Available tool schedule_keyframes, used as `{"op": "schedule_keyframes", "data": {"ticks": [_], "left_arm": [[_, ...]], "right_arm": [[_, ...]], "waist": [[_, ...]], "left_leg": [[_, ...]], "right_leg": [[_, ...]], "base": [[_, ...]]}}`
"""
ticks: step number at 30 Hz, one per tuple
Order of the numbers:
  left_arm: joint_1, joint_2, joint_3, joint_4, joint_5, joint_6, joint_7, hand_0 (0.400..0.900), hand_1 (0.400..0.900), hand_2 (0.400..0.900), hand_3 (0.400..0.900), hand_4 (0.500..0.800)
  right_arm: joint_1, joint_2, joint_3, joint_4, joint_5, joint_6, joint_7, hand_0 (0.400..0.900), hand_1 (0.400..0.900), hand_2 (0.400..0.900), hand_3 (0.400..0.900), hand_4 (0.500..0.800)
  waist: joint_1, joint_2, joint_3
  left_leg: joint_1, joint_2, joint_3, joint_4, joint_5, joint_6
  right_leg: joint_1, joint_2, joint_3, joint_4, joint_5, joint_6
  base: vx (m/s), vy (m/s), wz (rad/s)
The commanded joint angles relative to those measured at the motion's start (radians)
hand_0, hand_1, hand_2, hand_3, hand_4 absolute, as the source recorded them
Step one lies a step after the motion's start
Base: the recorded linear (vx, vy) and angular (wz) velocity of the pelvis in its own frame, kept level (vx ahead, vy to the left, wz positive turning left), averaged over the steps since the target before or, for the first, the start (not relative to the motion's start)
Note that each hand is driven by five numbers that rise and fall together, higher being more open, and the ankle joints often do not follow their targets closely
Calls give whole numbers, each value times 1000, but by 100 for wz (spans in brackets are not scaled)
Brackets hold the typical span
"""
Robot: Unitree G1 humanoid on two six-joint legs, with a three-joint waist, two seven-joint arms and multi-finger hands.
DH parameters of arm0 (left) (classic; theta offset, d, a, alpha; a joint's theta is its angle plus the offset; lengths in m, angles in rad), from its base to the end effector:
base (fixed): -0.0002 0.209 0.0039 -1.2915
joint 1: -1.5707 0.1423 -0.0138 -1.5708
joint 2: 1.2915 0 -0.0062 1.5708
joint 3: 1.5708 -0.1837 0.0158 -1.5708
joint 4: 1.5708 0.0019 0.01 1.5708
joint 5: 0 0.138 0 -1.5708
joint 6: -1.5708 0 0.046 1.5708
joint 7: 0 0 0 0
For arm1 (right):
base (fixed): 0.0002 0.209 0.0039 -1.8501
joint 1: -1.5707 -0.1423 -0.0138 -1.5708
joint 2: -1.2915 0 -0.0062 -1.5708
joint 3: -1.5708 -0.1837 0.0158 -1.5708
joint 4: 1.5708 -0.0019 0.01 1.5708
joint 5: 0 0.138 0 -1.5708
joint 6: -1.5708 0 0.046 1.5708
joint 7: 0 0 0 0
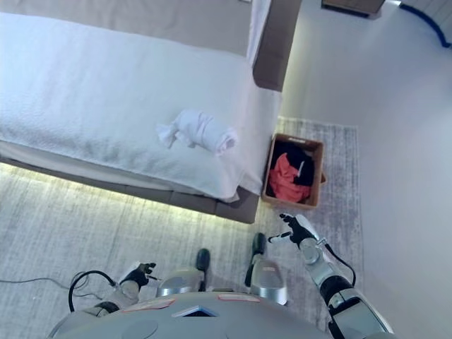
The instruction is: Put the clothes on the bed into the basket.
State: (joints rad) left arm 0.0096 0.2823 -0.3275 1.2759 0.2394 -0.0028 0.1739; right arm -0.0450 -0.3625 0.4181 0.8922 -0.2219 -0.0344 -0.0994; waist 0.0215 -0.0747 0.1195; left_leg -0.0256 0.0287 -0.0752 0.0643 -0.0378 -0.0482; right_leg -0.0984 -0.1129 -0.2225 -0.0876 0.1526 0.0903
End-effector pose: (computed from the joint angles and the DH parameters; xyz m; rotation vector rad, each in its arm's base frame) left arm 0.0575 0.2309 -0.1170 0.7596 1.2364 -0.1195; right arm 0.1341 -0.2166 -0.0856 -0.7664 0.8080 0.2518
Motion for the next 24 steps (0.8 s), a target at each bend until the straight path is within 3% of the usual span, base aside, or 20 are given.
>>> {"op": "schedule_keyframes", "data": {"ticks": [1,2,3,4,6,7,8,9,11,15,24], "left_arm": [[-90,-3,45,-77,-90,-47,57,900,900,900,900,800],[-86,-11,79,-107,-176,-59,59,900,900,900,900,800],[-83,-16,85,-116,-191,-65,61,900,900,900,900,800],[-79,-17,79,-119,-186,-66,49,900,900,900,900,800],[-73,-9,80,-101,-163,-59,51,900,900,900,900,800],[-77,-8,77,-94,-151,-56,59,900,900,900,900,800],[-83,-8,71,-84,-134,-50,61,900,900,900,900,800],[-70,-6,75,-79,-123,-47,56,900,900,900,900,800],[-62,-14,68,-61,-98,-42,61,900,900,900,900,800],[-79,-21,12,-64,-50,-53,67,900,900,900,900,800],[-186,-21,-101,-158,-66,-67,104,900,900,900,900,800]], "right_arm": [[-30,-136,5,-119,3,-61,-27,900,900,900,900,800],[-21,-147,-1,-130,3,-59,-29,900,900,900,900,800],[-16,-153,-6,-137,4,-59,-32,900,900,900,900,800],[-12,-164,-14,-147,0,-59,-33,900,900,900,900,800],[-19,-186,-28,-177,-5,-61,-47,900,900,900,900,800],[-23,-192,-32,-199,-8,-63,-54,900,900,900,900,800],[-32,-205,-39,-225,-14,-65,-65,900,900,900,900,800],[-41,-221,-46,-278,-30,-63,-63,900,900,900,900,800],[-58,-225,-63,-313,-51,-67,-87,900,900,900,900,800],[-133,-240,-73,-371,-91,-61,-141,900,900,900,900,800],[-453,-212,54,-418,-192,-4,-223,900,900,900,900,800]], "waist": [[25,26,52],[38,22,57],[39,18,56],[35,17,52],[42,36,41],[39,45,40],[31,54,43],[33,65,37],[23,80,32],[28,77,53],[67,72,109]], "left_leg": [[-154,2,-30,343,22,-16],[-185,-4,-43,327,29,-15],[-213,-11,-45,281,32,-15],[-230,0,-37,203,36,-17],[-210,73,-9,-72,136,-33],[-216,88,4,-150,169,-42],[-241,90,34,-152,178,-51],[-210,93,16,-152,171,-43],[-202,82,10,-139,185,-41],[-250,26,11,-31,126,-15],[-314,-23,31,-48,116,27]], "right_leg": [[43,14,-3,39,-92,-21],[60,13,-23,22,-102,-25],[65,10,-32,11,-107,-23],[70,10,-38,1,-110,-18],[76,26,-45,0,-124,-8],[74,27,-50,0,-126,-5],[74,29,-54,0,-130,-2],[74,38,-29,0,-136,-1],[75,34,-6,2,-143,-3],[44,-12,40,14,-132,6],[-80,-60,88,26,-79,28]], "base": [[55,-298,56],[82,-226,53],[123,-162,49],[164,-79,29],[215,-20,0],[159,46,-7],[162,92,-29],[172,124,-47],[160,187,-49],[85,207,-40],[-13,101,-11]]}}
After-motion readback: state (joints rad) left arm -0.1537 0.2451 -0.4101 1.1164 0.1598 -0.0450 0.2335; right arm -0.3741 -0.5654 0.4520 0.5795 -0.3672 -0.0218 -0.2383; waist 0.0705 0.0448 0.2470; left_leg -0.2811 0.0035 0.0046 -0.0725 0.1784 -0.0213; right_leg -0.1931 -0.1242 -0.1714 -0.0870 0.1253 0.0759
